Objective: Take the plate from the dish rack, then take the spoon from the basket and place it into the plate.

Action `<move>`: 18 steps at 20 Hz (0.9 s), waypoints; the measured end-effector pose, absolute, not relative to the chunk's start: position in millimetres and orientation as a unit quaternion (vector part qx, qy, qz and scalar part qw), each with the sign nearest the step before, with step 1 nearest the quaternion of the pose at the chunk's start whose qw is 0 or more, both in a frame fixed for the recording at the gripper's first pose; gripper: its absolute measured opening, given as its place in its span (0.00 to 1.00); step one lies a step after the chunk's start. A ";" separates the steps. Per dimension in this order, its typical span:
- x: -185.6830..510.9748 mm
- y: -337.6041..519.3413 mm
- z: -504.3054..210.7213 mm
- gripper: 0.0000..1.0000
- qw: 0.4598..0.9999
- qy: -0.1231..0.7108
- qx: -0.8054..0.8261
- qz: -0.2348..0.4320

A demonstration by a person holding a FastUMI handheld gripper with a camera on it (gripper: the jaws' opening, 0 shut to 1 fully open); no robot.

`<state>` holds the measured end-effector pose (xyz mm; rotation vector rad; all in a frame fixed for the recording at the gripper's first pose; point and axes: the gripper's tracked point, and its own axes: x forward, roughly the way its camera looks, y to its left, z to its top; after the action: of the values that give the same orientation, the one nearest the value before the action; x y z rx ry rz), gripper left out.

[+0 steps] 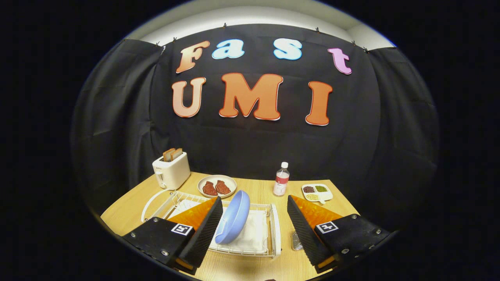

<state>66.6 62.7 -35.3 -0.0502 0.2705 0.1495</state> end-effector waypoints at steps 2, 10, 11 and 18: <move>79.8 75.8 -51.6 0.99 0.979 0.178 -0.027 0.094; 121.6 84.2 -106.5 0.99 0.953 0.292 -0.007 0.086; 124.5 86.0 -111.4 0.99 0.950 0.301 -0.006 0.084; 131.0 85.6 -156.0 1.00 0.930 0.362 -0.037 0.057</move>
<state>131.0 85.6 -156.0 -0.0750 0.7412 0.1158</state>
